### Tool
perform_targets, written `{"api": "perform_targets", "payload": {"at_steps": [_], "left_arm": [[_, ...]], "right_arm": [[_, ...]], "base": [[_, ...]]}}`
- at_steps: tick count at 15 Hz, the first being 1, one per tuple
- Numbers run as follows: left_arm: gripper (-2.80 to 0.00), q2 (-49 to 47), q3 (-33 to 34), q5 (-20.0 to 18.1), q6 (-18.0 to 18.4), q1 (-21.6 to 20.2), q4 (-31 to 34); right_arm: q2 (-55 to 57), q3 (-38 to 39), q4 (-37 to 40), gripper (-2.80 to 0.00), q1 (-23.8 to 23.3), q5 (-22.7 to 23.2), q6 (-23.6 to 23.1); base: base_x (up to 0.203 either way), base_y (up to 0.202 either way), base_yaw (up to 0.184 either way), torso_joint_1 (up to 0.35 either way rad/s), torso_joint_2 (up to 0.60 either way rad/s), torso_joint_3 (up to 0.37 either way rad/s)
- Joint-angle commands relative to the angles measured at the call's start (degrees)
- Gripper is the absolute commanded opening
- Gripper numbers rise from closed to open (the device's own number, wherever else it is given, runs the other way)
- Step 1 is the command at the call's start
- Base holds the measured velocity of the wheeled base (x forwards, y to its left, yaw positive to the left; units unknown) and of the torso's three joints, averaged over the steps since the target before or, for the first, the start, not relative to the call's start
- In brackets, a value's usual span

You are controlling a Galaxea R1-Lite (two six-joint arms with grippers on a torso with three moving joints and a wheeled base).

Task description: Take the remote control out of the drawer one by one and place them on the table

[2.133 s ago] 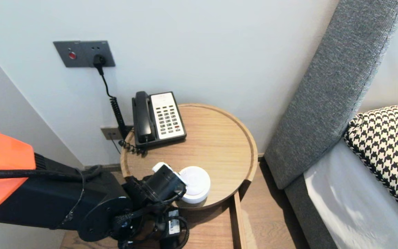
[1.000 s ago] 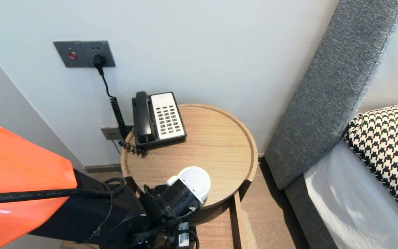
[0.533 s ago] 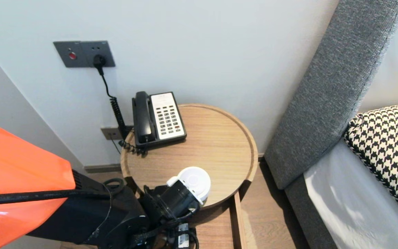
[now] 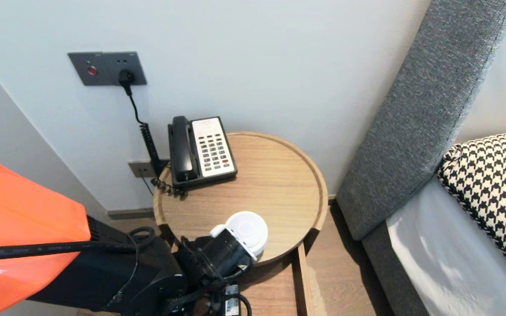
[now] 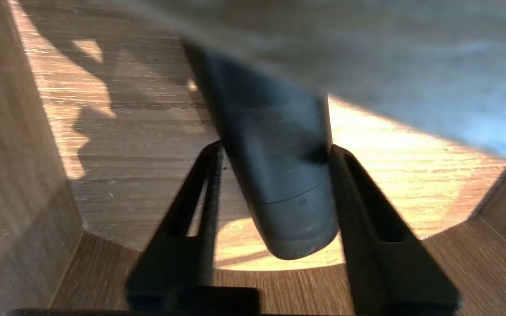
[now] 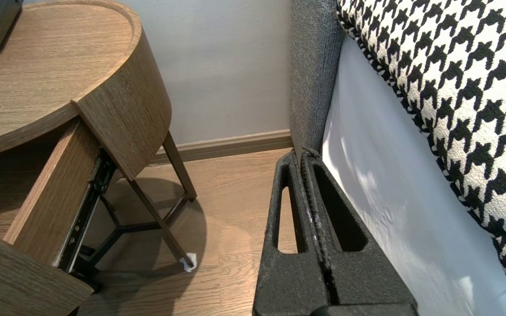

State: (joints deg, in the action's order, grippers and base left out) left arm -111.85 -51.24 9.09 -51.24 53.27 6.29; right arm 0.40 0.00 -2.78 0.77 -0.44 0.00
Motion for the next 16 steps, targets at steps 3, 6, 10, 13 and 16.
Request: {"api": "perform_targets", "payload": {"at_steps": [3,6,10,13,16], "left_arm": [[-2.8,1.1,0.2,0.1,-0.3,0.0,0.0],[-2.8,3.1,0.2,0.1,-0.3,0.0,0.2],[-2.8,6.6,0.1,0.1,-0.4,0.0,2.6],[-2.8,8.2,0.1,0.1,-0.4,0.0,3.7],[-2.8,9.0,0.3,0.1,-0.5,0.1,3.8]], "right_arm": [[0.0,1.5,0.0,-2.8,0.0,0.0,0.0],[0.0,1.5,0.0,-2.8,0.0,0.0,0.0],[0.0,1.5,0.0,-2.8,0.0,0.0,0.0],[0.0,1.5,0.0,-2.8,0.0,0.0,0.0],[0.0,1.5,0.0,-2.8,0.0,0.0,0.0]], "base": [[0.0,0.0,0.0,0.0,0.0,0.0],[0.0,0.0,0.0,0.0,0.0,0.0],[0.0,0.0,0.0,0.0,0.0,0.0],[0.0,0.0,0.0,0.0,0.0,0.0],[0.0,0.0,0.0,0.0,0.0,0.0]]}}
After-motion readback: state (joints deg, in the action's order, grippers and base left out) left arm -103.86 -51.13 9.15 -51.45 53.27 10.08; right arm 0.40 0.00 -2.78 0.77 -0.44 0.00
